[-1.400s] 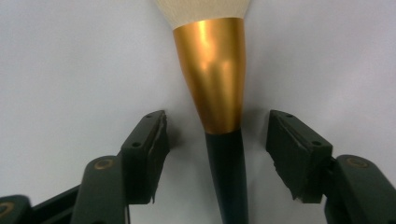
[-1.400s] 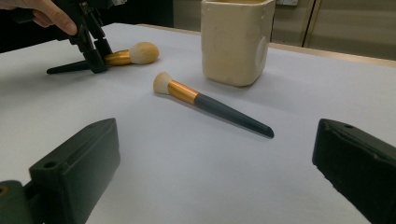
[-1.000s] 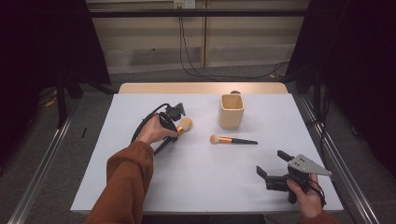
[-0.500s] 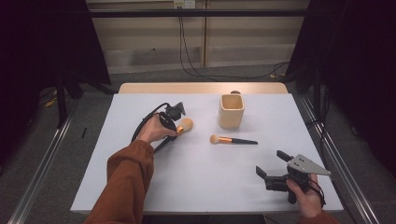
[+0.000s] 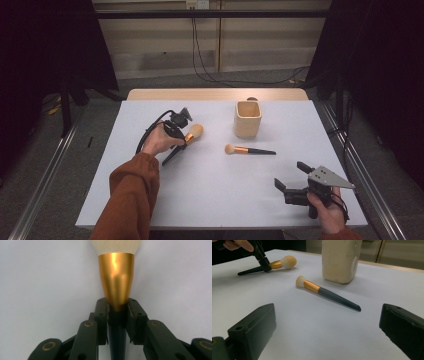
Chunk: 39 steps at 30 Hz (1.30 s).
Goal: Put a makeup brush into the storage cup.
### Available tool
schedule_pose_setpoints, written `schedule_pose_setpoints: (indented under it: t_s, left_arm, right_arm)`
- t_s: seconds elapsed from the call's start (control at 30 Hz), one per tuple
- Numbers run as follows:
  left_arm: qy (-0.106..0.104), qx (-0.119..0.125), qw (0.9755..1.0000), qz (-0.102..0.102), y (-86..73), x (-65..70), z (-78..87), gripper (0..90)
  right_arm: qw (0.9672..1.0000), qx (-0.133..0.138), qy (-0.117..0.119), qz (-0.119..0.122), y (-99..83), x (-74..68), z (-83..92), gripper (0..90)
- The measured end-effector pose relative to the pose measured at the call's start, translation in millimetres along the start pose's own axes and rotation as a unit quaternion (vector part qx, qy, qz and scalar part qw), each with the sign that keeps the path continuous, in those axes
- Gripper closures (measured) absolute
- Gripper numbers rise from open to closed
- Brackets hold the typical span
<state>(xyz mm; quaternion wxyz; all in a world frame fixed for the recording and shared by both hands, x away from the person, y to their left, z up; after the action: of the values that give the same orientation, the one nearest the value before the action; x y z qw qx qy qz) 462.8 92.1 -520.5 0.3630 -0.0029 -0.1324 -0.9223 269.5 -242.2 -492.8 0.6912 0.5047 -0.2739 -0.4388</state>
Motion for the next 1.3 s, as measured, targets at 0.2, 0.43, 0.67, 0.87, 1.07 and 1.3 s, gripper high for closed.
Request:
schedule_pose_setpoints:
  t_s: [0.2, 0.43, 0.67, 0.87, 1.07, 1.3]
  left_arm:
    - [0.001, 0.048, 0.9988, 0.008, 1.4, -1.2, 14.0, 73.0]
    - [0.017, 0.107, 0.9941, 0.010, 3.9, -1.9, 30.9, 73.0]
    - [0.006, 0.160, 0.9870, 0.015, 3.3, 0.4, 42.4, 73.0]
    - [0.021, 0.199, 0.9794, 0.027, 4.0, 4.3, 48.7, 73.0]
    - [0.009, 0.270, 0.9625, 0.023, 3.3, 7.7, 55.7, 72.9]
    - [0.005, 0.312, 0.9499, 0.019, -0.1, 11.0, 60.5, 72.9]
  right_arm:
    - [1.0000, 0.001, 0.001, -0.001, 0.2, 0.1, -0.2, 0.7]
    - [1.0000, 0.000, 0.001, 0.000, 0.3, -0.5, -0.5, 0.7]
    - [1.0000, 0.000, 0.001, 0.000, 0.3, -0.3, -0.7, 0.7]
    - [1.0000, 0.001, 0.002, 0.002, 0.8, -1.2, -0.8, 0.7]
    - [1.0000, 0.003, 0.000, -0.004, 1.1, -0.6, -0.4, 0.7]
    - [1.0000, 0.004, 0.001, -0.003, 1.2, -1.0, -0.4, 0.7]
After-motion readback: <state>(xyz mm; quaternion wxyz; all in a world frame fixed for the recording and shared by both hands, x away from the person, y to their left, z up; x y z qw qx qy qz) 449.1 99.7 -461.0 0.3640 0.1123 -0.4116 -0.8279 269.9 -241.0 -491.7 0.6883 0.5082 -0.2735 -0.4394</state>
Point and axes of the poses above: each handheld gripper's, and its own axes: z roughly backward along the jaws, y roughly out of its top, x roughly to its right, the point moved 8 cm from there along -z, roughly forward along the jaws, and after that the axes turned 1 degree about -z, right-handed, at the moved point
